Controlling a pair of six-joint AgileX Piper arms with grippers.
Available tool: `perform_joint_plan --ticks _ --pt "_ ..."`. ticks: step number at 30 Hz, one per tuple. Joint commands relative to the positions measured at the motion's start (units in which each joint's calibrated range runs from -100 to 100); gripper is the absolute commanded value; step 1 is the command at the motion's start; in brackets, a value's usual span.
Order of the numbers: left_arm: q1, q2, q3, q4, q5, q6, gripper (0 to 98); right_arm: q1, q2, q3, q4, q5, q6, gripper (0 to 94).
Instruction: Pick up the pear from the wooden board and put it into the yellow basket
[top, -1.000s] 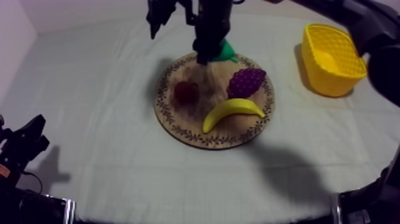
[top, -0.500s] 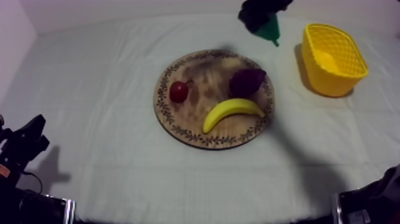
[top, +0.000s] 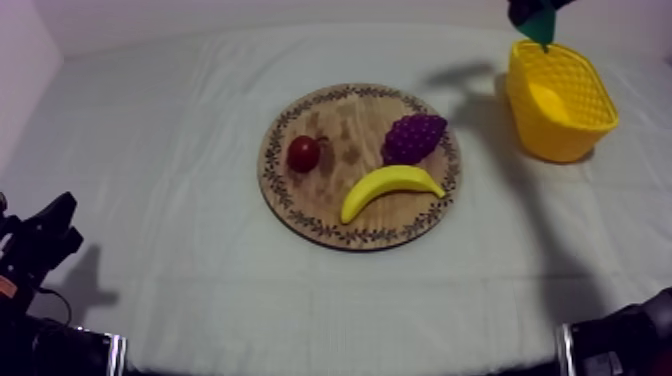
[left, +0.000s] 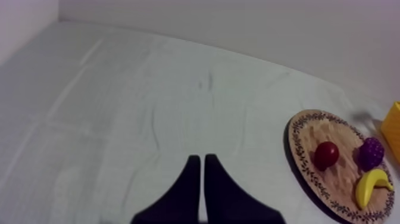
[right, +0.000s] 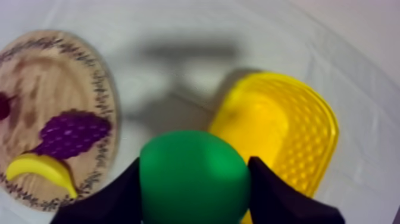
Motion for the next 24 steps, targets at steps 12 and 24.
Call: perform_joint_plan --ticks 12,24 --pt "-0.01 0.0 -0.02 -0.02 0.0 0.02 0.1 10.6 4.08 6.88 -0.39 -6.62 1.32 34.7" --pt "-0.01 0.0 -0.02 -0.02 0.0 0.02 0.1 11.06 13.09 8.32 -1.36 -10.24 2.08 50.0"
